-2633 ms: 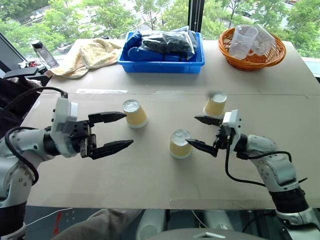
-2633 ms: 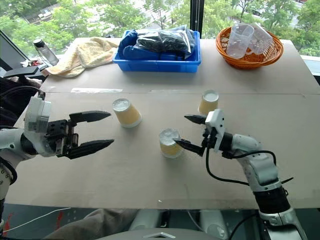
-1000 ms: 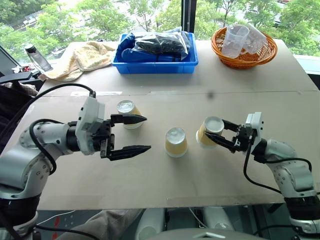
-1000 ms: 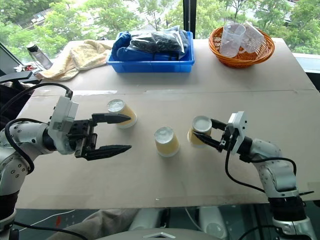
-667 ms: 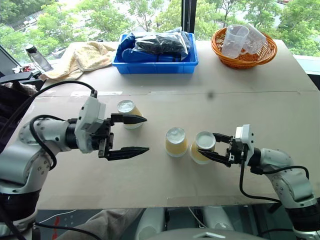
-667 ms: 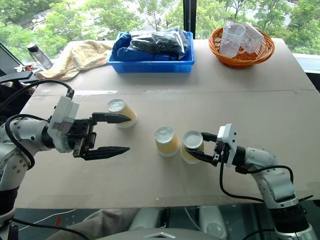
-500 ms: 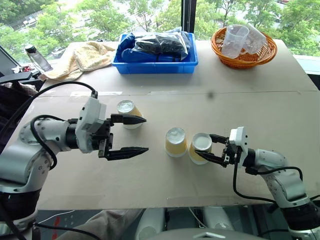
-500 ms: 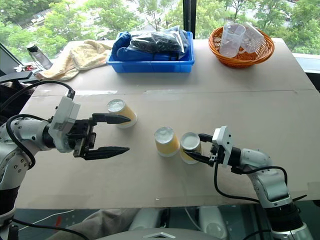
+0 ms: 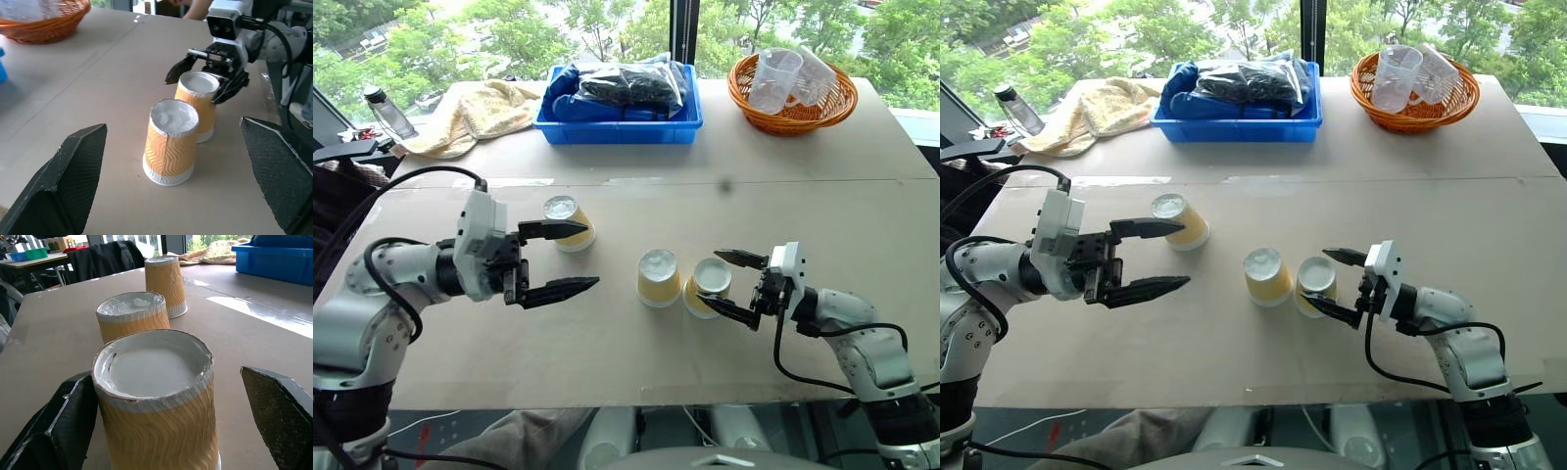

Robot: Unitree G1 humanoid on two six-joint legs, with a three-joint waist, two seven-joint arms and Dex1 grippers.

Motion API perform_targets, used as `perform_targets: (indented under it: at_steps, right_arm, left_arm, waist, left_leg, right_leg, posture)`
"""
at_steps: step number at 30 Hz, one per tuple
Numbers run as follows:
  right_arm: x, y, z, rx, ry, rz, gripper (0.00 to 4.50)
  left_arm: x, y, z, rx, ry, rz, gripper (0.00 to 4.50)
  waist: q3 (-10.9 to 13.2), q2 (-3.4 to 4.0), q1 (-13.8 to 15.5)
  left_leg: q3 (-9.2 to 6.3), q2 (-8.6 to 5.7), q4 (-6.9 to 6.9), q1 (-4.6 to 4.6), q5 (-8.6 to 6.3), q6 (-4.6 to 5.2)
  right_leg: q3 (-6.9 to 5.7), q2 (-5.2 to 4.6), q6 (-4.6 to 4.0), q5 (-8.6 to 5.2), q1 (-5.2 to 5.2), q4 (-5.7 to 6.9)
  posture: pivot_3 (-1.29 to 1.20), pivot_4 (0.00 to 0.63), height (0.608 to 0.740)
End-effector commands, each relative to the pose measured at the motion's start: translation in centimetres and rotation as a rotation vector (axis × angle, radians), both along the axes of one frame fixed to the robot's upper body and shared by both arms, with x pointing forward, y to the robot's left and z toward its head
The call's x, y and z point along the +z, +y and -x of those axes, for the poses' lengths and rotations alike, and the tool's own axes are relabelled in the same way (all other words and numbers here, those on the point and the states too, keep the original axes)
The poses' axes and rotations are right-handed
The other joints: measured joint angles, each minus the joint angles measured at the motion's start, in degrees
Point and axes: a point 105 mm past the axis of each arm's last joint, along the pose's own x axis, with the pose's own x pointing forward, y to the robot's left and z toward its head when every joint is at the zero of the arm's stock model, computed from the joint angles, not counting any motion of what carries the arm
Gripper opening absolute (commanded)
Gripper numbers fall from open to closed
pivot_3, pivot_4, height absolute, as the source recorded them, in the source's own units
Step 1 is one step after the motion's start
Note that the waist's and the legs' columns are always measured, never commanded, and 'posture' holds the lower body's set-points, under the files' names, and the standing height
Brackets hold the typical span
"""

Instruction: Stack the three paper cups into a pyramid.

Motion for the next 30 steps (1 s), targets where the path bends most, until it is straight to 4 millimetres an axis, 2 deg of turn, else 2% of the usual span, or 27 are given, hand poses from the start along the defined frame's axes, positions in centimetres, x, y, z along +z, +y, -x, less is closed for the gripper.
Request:
perform_targets:
  at_steps: [1, 5, 9, 12, 18, 24, 30]
  right_arm:
    - [2.7, -1.0, 1.3, 0.055, -0.043, -0.023, 4.48]
    - [5.1, -2.1, 2.1, 0.074, -0.027, -0.023, 4.48]
    - [7.3, -3.3, 2.0, 0.067, -0.031, -0.048, 4.48]
    - [8.3, -3.8, 1.4, 0.046, -0.050, -0.083, 4.48]
    - [9.2, -3.8, 1.0, 0.019, -0.104, -0.108, 4.48]
    - [9.1, -3.6, 0.9, 0.016, -0.118, -0.107, 4.48]
    - [9.0, -3.5, 0.9, 0.009, -0.123, -0.102, 4.48]
  left_arm:
    - [0.7, 0.8, -0.5, 0.146, -0.076, 0.043, 4.50]
    - [-1.6, 0.3, -1.1, 0.260, -0.041, 0.091, 4.50]
    - [-2.7, 1.4, -3.7, 0.513, -0.125, 0.174, 4.50]
    - [-3.7, 1.8, -5.3, 0.638, -0.188, 0.124, 4.50]
    - [-4.3, 1.5, -6.5, 0.649, -0.158, 0.146, 4.50]
    - [-5.7, 1.5, -7.5, 0.646, -0.110, 0.107, 4.50]
    - [-6.0, 1.9, -9.2, 0.687, -0.115, 0.078, 4.50]
  waist:
    - [0.0, -0.06, 0.2]
    - [0.0, -0.14, 0.3]
    - [0.0, -0.14, 1.1]
    - [0.0, -0.19, 1.3]
    - [0.0, -0.22, 1.3]
    - [0.0, -0.21, 1.2]
    - [0.0, -0.23, 1.2]
  left_leg:
    - [-0.03, 0.01, 0.00, 0.00, 0.00, 0.00]
    - [-0.01, 0.01, 0.01, 0.02, -0.01, 0.01]
    - [-0.02, 0.01, 0.06, 0.05, -0.05, 0.08]
    - [-0.05, 0.01, 0.19, 0.03, -0.12, 0.20]
    - [-0.05, 0.00, 0.25, -0.06, -0.09, 0.15]
    - [-0.05, 0.00, 0.26, -0.05, -0.02, 0.03]
    - [-0.07, 0.00, 0.33, -0.09, -0.02, 0.03]
  right_leg:
    - [-0.02, 0.01, 0.00, 0.00, 0.01, 0.00]
    - [0.01, 0.00, 0.00, 0.00, 0.06, 0.00]
    - [-0.02, 0.00, 0.00, 0.01, 0.11, 0.02]
    - [-0.08, 0.02, 0.00, 0.02, 0.16, 0.03]
    - [-0.11, 0.01, 0.00, 0.01, 0.13, 0.01]
    - [-0.11, 0.01, 0.00, 0.02, 0.13, 0.03]
    - [-0.15, 0.02, 0.01, 0.02, 0.13, 0.05]
  posture:
    - [0.00, 0.150, 0.740]
    - [0.00, 0.150, 0.740]
    - [0.00, 0.150, 0.740]
    - [0.00, 0.150, 0.740]
    - [0.00, 0.150, 0.740]
    - [0.00, 0.150, 0.740]
    - [0.00, 0.150, 0.740]
